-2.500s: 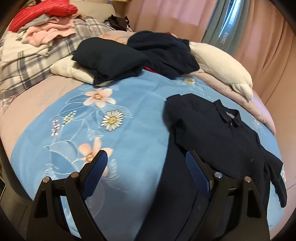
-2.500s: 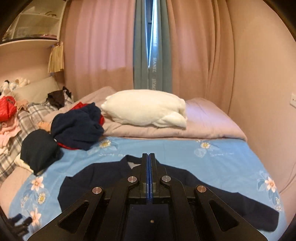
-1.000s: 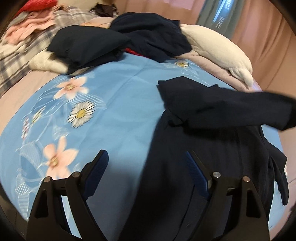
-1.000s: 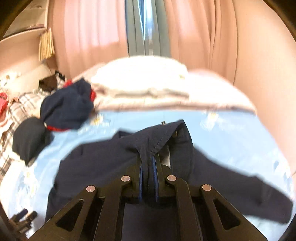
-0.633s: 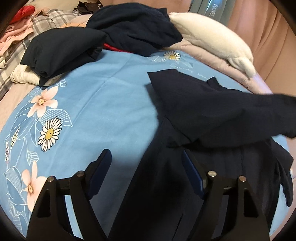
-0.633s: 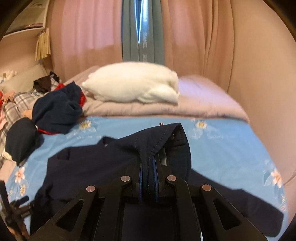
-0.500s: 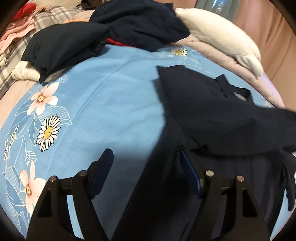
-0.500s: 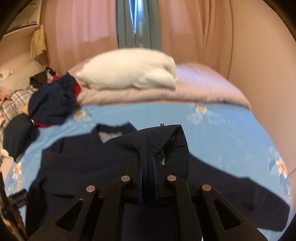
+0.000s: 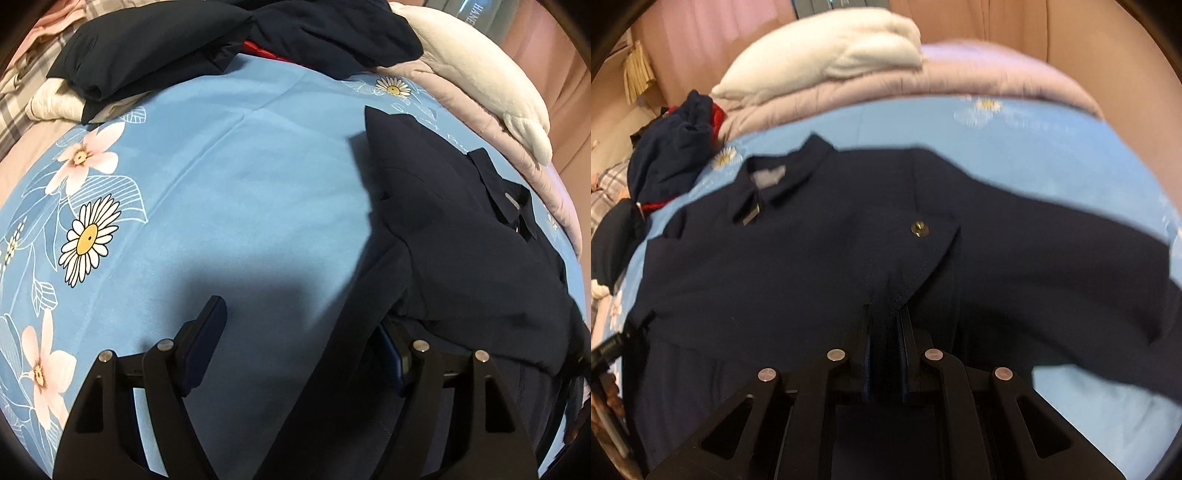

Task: Fold large clothes
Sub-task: 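Fold the held sleeve with the right gripper across the jacket front, then open the right gripper to release the sleeve on the jacket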

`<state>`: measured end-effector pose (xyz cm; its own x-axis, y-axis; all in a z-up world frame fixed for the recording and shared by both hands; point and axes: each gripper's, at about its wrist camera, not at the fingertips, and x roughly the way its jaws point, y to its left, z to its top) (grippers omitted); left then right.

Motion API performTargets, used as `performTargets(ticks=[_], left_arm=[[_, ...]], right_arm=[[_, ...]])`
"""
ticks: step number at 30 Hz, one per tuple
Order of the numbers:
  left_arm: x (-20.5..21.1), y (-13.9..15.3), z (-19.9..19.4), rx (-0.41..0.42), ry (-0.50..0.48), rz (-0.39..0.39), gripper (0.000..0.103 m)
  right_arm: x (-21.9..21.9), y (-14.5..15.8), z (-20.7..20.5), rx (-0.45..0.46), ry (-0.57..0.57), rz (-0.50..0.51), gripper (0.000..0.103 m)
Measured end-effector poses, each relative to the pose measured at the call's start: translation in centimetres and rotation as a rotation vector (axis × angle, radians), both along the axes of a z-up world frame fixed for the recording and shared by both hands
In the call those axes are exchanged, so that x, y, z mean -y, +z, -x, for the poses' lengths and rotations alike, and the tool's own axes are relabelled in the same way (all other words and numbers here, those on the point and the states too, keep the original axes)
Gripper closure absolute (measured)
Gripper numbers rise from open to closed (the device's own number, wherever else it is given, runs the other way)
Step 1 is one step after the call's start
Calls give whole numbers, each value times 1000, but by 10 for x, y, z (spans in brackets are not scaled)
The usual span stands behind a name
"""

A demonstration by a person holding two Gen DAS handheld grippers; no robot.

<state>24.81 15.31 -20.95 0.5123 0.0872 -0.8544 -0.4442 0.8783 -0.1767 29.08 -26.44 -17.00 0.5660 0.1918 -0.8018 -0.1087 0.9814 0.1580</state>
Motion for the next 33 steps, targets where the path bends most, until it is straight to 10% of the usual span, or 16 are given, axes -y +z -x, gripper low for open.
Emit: performTargets(ticks=[11, 33], left_arm=[[-5, 0, 9, 10, 12, 19, 26], [-13, 2, 41, 6, 47, 5, 26]], right_arm=[[24, -17, 21, -57, -22, -109, 93], [18, -2, 40, -29, -67, 33, 83]])
